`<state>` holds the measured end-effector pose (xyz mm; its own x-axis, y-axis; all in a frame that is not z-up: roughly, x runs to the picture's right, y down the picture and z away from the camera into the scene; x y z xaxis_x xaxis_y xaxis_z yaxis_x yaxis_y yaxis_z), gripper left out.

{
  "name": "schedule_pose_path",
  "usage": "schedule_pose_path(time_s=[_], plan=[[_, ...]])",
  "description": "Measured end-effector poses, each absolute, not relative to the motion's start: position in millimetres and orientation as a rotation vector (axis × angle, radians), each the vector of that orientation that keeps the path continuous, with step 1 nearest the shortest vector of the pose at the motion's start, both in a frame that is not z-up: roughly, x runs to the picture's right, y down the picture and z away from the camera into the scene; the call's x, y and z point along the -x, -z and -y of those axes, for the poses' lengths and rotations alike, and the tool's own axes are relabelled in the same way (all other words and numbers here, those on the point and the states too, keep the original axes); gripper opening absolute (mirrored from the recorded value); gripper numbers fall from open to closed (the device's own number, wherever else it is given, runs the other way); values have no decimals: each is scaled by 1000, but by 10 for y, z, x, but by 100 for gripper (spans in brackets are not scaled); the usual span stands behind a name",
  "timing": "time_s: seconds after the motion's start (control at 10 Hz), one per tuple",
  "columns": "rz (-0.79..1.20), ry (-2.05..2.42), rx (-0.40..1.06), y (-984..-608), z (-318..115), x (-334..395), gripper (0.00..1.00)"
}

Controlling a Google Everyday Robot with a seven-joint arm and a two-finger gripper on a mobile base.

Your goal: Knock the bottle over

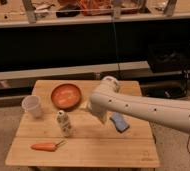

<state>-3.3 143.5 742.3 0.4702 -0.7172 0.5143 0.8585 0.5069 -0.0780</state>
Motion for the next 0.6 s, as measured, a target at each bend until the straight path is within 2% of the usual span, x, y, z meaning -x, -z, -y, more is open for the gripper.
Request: schedule_pose_path(time_s=[0.5,0.6], plan=[[484,1046,338,-7429,-1443,325,80],[494,1063,332,-7435,-1438,411,77]])
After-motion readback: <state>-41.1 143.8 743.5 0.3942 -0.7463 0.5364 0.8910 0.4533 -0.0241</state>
